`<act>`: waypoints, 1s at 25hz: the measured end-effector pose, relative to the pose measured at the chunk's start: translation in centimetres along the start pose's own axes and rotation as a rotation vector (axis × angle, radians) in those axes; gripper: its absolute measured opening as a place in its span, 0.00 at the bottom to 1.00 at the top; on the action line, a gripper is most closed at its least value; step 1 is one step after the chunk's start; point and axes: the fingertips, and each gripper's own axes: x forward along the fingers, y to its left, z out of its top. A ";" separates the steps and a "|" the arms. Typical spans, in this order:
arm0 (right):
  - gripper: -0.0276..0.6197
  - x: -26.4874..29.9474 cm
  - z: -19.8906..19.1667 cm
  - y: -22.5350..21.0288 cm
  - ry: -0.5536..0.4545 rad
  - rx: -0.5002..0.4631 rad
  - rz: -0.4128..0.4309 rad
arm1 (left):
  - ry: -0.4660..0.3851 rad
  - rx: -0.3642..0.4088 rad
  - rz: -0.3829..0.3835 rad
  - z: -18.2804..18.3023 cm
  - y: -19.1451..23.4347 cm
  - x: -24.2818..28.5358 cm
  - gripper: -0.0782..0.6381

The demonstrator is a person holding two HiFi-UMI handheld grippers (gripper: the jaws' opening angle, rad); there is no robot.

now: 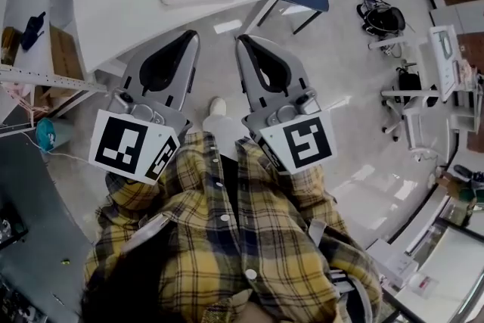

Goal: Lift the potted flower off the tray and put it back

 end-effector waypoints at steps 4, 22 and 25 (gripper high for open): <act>0.04 1.4 0.2 -3.9 -0.006 0.021 0.038 | -0.008 0.003 0.033 0.5 0.3 4.0 0.12; 0.04 7.6 -3.5 -9.8 0.048 -0.002 0.139 | 0.002 -0.029 0.134 -1.2 4.7 11.3 0.12; 0.04 9.7 -3.4 -10.7 0.047 -0.002 0.145 | -0.003 -0.028 0.137 -0.8 6.5 12.6 0.12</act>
